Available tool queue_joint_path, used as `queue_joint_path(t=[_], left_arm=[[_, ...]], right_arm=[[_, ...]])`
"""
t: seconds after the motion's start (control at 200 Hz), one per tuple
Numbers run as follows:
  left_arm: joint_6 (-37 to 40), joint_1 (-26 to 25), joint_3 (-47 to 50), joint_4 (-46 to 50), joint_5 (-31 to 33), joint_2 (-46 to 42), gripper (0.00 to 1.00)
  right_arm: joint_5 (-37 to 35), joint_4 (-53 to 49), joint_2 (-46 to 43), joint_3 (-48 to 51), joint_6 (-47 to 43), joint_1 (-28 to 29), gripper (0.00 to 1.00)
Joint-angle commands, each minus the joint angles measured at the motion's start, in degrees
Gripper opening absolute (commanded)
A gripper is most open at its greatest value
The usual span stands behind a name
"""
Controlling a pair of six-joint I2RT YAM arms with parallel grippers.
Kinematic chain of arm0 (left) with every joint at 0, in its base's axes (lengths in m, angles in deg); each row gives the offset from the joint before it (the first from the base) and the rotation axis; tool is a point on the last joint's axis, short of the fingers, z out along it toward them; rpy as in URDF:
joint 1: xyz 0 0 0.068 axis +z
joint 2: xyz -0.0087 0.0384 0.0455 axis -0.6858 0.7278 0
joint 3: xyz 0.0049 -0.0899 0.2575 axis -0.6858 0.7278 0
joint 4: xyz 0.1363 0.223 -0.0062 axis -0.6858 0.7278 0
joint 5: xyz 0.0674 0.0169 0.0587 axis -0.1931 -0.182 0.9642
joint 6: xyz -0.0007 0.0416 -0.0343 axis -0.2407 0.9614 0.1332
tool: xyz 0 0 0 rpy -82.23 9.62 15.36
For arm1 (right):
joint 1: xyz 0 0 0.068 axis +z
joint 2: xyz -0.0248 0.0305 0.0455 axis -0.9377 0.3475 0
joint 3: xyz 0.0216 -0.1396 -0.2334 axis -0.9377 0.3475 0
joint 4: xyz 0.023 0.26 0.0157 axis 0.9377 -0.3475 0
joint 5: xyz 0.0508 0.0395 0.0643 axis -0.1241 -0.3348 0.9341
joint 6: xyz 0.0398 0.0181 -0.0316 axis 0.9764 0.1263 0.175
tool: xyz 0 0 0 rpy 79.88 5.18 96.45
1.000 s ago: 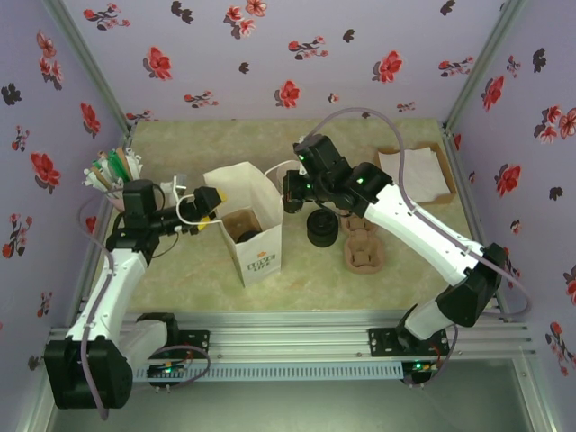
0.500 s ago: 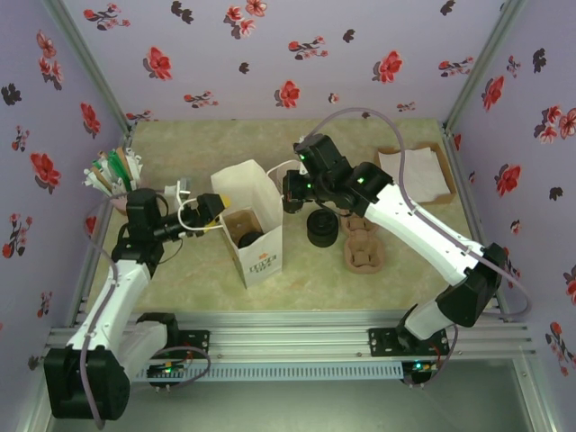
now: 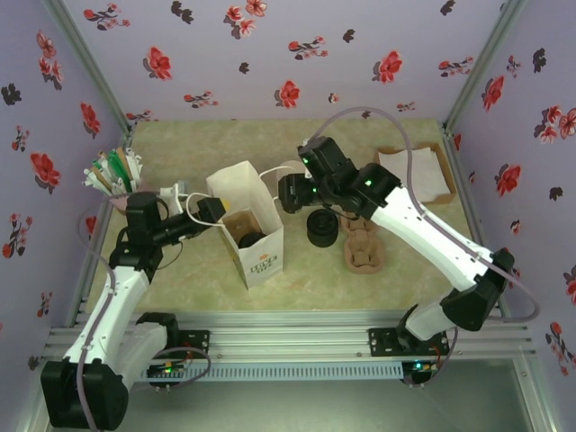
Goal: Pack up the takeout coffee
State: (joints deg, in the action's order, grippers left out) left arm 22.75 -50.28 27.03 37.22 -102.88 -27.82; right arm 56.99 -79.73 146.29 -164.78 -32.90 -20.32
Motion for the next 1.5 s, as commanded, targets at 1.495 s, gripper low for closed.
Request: queue_joint_path(t=[1.495], left_arm=[[-2.2,-0.7,3.9,-6.8,-0.1,-2.0,0.99]], right_arm=[[-19.4,-4.4,21.6,-34.9,-24.0,28.1,0.68]])
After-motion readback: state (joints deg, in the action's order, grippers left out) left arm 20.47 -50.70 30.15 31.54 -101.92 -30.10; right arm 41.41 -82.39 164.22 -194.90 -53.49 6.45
